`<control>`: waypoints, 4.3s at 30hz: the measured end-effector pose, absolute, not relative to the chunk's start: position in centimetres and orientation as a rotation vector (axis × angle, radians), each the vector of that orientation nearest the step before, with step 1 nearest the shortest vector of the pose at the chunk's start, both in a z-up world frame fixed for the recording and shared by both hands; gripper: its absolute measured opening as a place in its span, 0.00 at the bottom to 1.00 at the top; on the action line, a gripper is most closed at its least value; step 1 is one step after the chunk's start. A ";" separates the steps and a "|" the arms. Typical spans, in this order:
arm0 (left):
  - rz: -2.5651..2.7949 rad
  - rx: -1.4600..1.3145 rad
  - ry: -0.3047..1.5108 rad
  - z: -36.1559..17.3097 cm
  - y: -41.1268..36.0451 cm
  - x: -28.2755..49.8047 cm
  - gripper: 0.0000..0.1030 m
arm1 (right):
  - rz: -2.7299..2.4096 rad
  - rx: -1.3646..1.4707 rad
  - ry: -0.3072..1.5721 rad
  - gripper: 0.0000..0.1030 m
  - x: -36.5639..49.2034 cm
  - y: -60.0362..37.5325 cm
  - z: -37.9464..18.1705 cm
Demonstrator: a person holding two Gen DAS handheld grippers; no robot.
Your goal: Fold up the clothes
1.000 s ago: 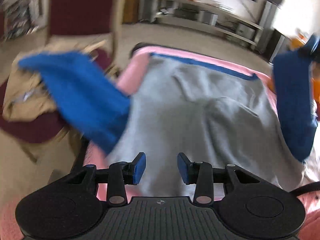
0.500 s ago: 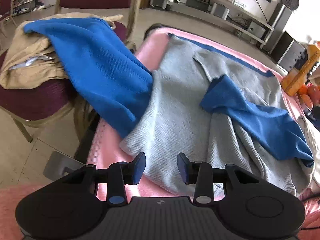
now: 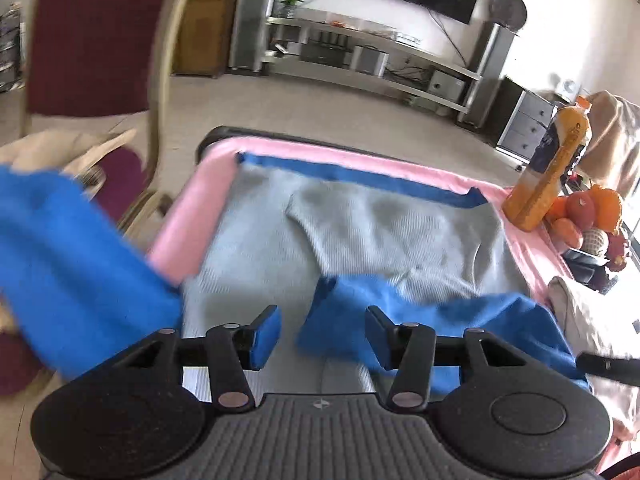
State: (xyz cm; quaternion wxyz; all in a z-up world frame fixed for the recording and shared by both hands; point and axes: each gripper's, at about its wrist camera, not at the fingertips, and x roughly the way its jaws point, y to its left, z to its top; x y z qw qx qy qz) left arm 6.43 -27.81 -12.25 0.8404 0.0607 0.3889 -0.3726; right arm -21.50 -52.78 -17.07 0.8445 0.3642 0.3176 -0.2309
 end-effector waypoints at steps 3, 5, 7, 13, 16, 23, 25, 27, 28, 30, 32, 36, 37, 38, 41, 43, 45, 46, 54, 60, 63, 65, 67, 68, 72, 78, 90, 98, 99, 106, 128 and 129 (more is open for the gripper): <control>-0.827 0.148 0.883 -12.9 -30.3 8.8 0.49 | -0.492 0.798 0.658 0.46 -21.9 -53.4 -17.2; -0.863 0.142 0.946 -13.6 -31.6 10.3 0.48 | -0.505 0.810 0.659 0.47 -22.0 -53.7 -17.4; -0.875 0.141 0.998 -14.4 -32.7 11.3 0.46 | -0.518 0.823 0.660 0.50 -22.1 -54.0 -17.6; -0.939 0.060 1.121 -16.5 -34.2 13.4 0.18 | -0.541 0.858 0.674 0.54 -22.0 -54.7 -18.3; -0.926 0.068 1.072 -16.5 -34.6 13.2 0.00 | -0.549 0.850 0.687 0.55 -21.8 -54.7 -18.4; -0.607 0.153 0.932 -17.0 -36.3 13.9 0.01 | -0.569 0.831 0.719 0.55 -21.3 -54.8 -18.9; -0.504 0.210 0.943 -17.8 -36.5 14.3 0.03 | -0.574 0.825 0.728 0.55 -21.2 -54.8 -19.0; -0.480 0.193 0.965 -17.9 -35.4 14.4 0.13 | -0.581 0.811 0.731 0.56 -21.2 -54.7 -18.9; -0.485 0.174 0.976 -17.7 -34.5 14.3 0.19 | -0.584 0.803 0.729 0.56 -21.3 -54.7 -18.9; -0.519 0.130 1.001 -17.1 -32.5 13.7 0.39 | -0.592 0.792 0.722 0.57 -21.6 -54.7 -18.7; -0.585 0.078 1.044 -16.9 -30.5 12.6 0.43 | -0.592 0.799 0.696 0.57 -22.0 -54.7 -18.4; -0.649 -0.147 1.191 -18.7 -27.2 11.4 0.44 | -0.567 0.813 0.650 0.57 -22.3 -54.3 -17.8; -0.644 -0.208 1.229 -19.6 -27.0 11.5 0.44 | -0.563 0.811 0.645 0.58 -22.3 -54.2 -17.8; -0.639 -0.270 1.266 -20.5 -26.7 11.5 0.44 | -0.559 0.810 0.640 0.58 -22.2 -54.1 -17.7; -0.615 -0.426 1.333 -22.4 -26.6 11.8 0.44 | -0.550 0.803 0.640 0.58 -22.1 -53.9 -17.7; -0.618 -0.491 1.335 -22.7 -26.7 11.9 0.44 | -0.547 0.799 0.644 0.58 -22.0 -53.8 -17.8; -0.621 -0.537 1.322 -22.9 -26.8 12.2 0.44 | -0.553 0.804 0.653 0.58 -21.9 -54.0 -18.0; -0.618 -0.557 1.316 -23.0 -26.9 12.5 0.44 | -0.554 0.811 0.656 0.58 -21.9 -54.1 -18.1; -0.542 -0.636 1.327 -23.9 -27.2 12.9 0.00 | -0.550 0.830 0.650 0.58 -22.0 -54.3 -18.4; -0.578 -0.447 1.176 -18.3 -27.7 10.8 0.00 | -0.481 0.783 0.554 0.58 -22.8 -53.4 -16.9; -0.606 -0.401 1.116 -15.7 -27.1 9.6 0.00 | -0.427 0.584 0.669 0.56 -21.2 -51.0 -17.0; -0.611 -0.390 1.093 -14.3 -26.7 9.0 0.00 | -0.389 0.449 0.741 0.56 -20.1 -49.4 -17.1; -0.607 -0.387 1.067 -13.2 -25.9 8.3 0.00 | -0.375 0.257 0.816 0.55 -19.2 -47.1 -17.5; -0.598 -0.381 1.051 -12.7 -25.4 8.0 0.00 | -0.390 0.153 0.860 0.55 -18.8 -46.1 -18.0; -0.557 -0.309 0.984 -11.8 -23.7 6.6 0.00 | -0.484 -0.086 1.051 0.54 -18.5 -45.1 -21.0; -0.485 -0.032 0.984 -16.8 -23.5 4.3 0.05 | -0.434 0.128 1.009 0.58 -20.6 -47.8 -19.8; -0.471 -0.015 0.884 -15.5 -20.9 3.2 0.17 | -0.223 0.722 0.602 0.64 -25.6 -52.6 -15.9; -0.589 0.103 0.883 -17.8 -26.2 3.5 0.16 | -0.475 0.751 0.805 0.27 -21.7 -52.8 -19.7; -0.592 0.105 0.915 -18.3 -26.4 3.7 0.15 | -0.509 0.750 0.837 0.26 -21.1 -52.8 -20.3; -0.488 0.227 0.994 -20.7 -26.1 4.3 0.15 | -0.642 0.811 0.887 0.00 -23.1 -53.5 -21.5; -0.715 0.086 1.007 -18.8 -30.1 6.6 0.15 | -0.403 1.016 0.550 0.29 -18.8 -55.9 -19.4; -0.726 0.081 1.023 -19.3 -30.5 7.0 0.15 | -0.368 1.050 0.558 0.29 -17.9 -56.2 -20.1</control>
